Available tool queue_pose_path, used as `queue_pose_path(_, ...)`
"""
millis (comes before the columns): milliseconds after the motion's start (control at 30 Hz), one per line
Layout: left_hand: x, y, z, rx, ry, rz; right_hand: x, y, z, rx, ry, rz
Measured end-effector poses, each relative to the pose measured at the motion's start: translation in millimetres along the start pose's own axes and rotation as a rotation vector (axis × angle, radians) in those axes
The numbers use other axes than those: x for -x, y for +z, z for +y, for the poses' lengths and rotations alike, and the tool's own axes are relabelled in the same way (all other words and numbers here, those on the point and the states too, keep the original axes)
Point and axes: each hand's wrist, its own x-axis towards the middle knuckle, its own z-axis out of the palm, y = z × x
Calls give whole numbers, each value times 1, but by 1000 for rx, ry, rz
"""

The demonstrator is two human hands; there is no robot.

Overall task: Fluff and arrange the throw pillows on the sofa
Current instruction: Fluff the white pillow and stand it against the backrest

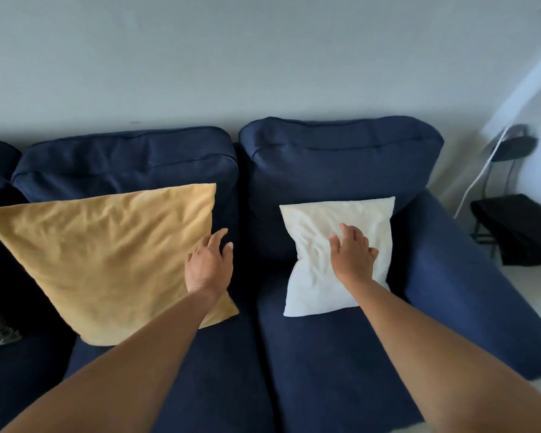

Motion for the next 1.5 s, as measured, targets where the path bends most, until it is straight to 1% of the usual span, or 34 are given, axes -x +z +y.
queue_pose_path(67, -12, 24, 24, 49, 7, -7, -22, -4, 27, -52, 64, 14)
queue_pose_path(133, -26, 53, 51, 132, -39, -24, -48, -7, 55, -116, 132, 26)
queue_pose_path(233, -49, 96, 88, 336, -196, -40, -89, -8, 99, -179, 205, 34)
queue_pose_path(300, -63, 128, 110, 402, -284, -15, -119, -4, 130, -190, 204, 17)
queue_pose_path(433, -87, 180, 137, 414, -396, 61, -173, 9, 177, -182, 224, -39)
queue_pose_path(533, -100, 209, 145, 411, -481, 86, -205, 24, 195, -233, 262, -69)
queue_pose_path(733, -119, 249, 141, 393, -599, 51, -234, 58, 208, -356, 267, -145)
queue_pose_path(800, -120, 258, 140, 440, -592, 65, -238, 68, 206, -409, 269, -172)
queue_pose_path(900, -119, 265, 145, 541, -573, 141, -237, 76, 197, -526, 272, -168)
queue_pose_path(1000, -116, 265, 156, 610, -577, 215, -234, 72, 190, -658, 242, -60)
queue_pose_path(1100, -112, 251, 162, 628, -606, 361, -232, 57, 185, -701, 187, 33)
queue_pose_path(1167, -110, 236, 163, 662, -564, 461, -234, 43, 181, -756, 116, 107)
queue_pose_path(1233, -109, 225, 165, 685, -481, 515, -238, 33, 179, -793, 41, 176)
queue_pose_path(1300, -109, 223, 166, 705, -475, 483, -242, 32, 179, -782, 41, 166)
queue_pose_path(1400, -106, 229, 166, 678, -531, 401, -242, 37, 181, -725, 100, 77)
queue_pose_path(1500, -109, 226, 169, 641, -486, 415, -244, 38, 178, -723, 90, 66)
